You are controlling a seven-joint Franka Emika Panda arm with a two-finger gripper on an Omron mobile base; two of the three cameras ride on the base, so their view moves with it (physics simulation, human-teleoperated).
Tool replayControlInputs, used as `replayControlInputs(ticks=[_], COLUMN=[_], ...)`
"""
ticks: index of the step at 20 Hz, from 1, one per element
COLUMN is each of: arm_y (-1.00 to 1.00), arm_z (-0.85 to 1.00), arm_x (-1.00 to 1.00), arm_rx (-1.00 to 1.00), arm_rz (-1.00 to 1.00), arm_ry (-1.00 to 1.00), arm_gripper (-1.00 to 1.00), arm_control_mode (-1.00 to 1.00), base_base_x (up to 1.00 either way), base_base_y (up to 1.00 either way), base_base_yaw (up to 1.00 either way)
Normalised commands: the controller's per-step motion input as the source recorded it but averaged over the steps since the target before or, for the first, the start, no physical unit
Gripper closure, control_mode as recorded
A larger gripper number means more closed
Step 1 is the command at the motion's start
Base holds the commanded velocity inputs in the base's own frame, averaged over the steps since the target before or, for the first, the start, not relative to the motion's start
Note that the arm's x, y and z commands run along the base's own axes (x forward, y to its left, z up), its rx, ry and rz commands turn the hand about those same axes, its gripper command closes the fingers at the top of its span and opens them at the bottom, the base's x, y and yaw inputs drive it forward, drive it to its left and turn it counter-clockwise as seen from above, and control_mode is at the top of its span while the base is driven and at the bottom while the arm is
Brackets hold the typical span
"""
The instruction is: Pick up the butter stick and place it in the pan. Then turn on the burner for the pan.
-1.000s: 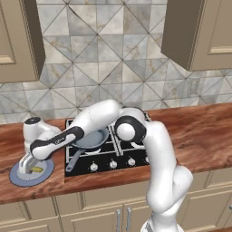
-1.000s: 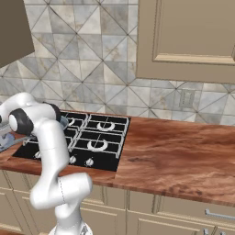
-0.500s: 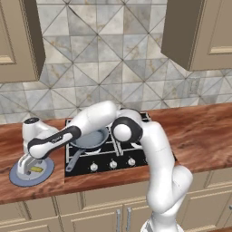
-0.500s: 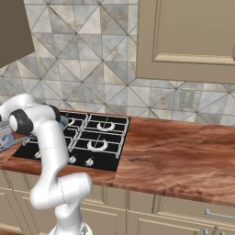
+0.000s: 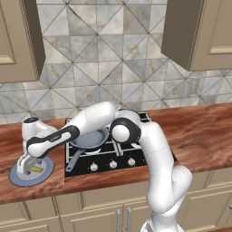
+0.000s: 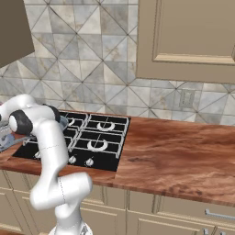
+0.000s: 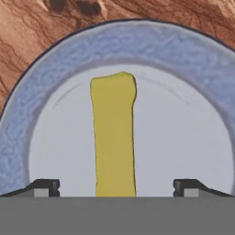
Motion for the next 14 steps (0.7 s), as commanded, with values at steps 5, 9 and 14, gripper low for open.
replayControlInputs(ticks=[5,9,14], arm_y=[0.0,0.0,0.0], arm_z=[-0.38,-0.49,-0.47], arm_x=[0.0,0.0,0.0], arm_rx=[0.0,0.0,0.0], arm_rz=[0.0,0.0,0.0], arm_ry=[0.0,0.0,0.0], arm_gripper=[1.0,1.0,1.0], arm_control_mode=[-1.0,-1.0,-1.0], base_base_x=[0.0,0.0,0.0], base_base_y=[0.0,0.0,0.0], base_base_yaw=[0.0,0.0,0.0])
